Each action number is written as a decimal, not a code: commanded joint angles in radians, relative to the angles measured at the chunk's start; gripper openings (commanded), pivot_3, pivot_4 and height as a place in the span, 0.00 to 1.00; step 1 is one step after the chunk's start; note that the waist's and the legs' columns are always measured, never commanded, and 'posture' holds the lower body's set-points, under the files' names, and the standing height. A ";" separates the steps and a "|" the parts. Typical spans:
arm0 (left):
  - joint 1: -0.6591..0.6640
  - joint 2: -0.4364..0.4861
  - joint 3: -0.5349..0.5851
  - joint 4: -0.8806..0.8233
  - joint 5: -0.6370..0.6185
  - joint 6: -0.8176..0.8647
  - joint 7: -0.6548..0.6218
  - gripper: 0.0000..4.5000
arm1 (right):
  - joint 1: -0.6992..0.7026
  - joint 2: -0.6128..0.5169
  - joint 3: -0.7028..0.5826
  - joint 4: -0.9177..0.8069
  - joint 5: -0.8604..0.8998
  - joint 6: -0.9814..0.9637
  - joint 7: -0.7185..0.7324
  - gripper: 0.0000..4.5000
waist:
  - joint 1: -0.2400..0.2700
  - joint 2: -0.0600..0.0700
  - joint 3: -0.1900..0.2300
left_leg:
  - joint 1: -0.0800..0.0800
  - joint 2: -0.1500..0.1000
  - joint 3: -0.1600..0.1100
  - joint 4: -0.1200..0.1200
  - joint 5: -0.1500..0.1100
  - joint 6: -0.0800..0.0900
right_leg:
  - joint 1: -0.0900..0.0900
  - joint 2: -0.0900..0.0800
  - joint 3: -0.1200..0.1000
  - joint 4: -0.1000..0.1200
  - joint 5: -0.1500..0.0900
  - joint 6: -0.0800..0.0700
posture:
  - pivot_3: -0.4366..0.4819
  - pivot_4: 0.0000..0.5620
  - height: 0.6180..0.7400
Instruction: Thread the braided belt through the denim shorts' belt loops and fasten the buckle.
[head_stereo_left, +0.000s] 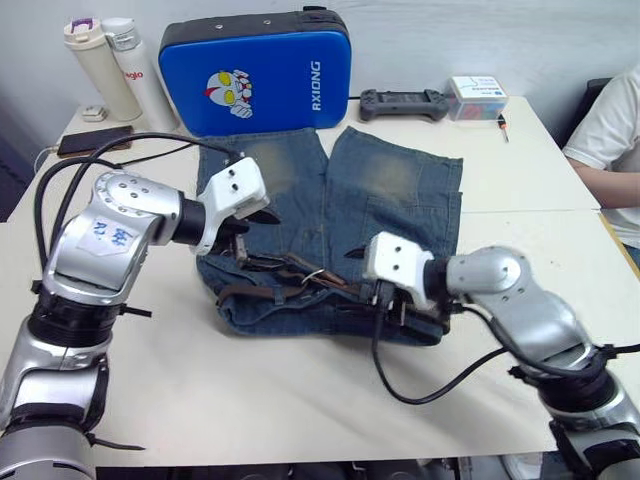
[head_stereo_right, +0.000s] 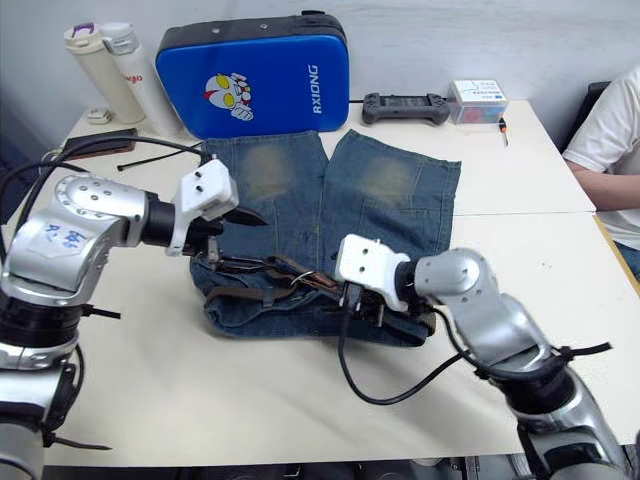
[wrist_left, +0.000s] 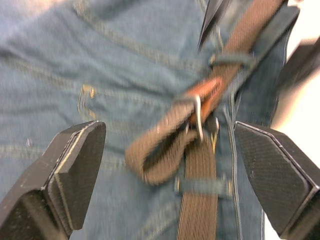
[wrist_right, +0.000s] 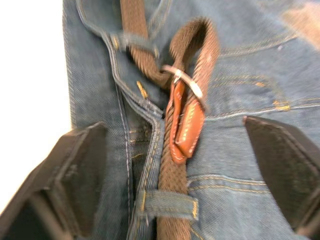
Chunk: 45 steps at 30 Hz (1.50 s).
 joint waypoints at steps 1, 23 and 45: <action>0.088 0.075 0.054 -0.073 -0.028 -0.036 -0.012 1.00 | -0.028 -0.033 -0.051 -0.023 0.041 0.018 0.001 0.99 | -0.002 0.000 0.000 | 0.000 0.000 0.000 -0.001 0.000 0.000 | 0.000 0.000 0.000 0.000 0.000 0.000 | 0.48 0.27 1.00; 0.360 -0.087 -0.023 -0.165 -0.055 0.008 0.288 0.00 | -0.055 -0.022 0.001 0.091 0.034 -0.035 -0.064 1.00 | 0.000 0.000 0.000 | 0.000 0.000 0.001 -0.001 -0.001 0.001 | 0.001 0.000 0.000 -0.001 0.000 0.000 | 0.48 0.27 1.00; 0.380 -0.094 -0.047 -0.153 -0.037 -0.013 0.343 0.00 | -0.011 0.145 0.055 0.157 0.083 0.053 -0.169 0.82 | 0.004 0.000 -0.001 | 0.001 0.000 0.000 0.000 -0.001 0.001 | 0.002 -0.001 0.000 -0.002 0.000 0.000 | 0.48 0.27 1.00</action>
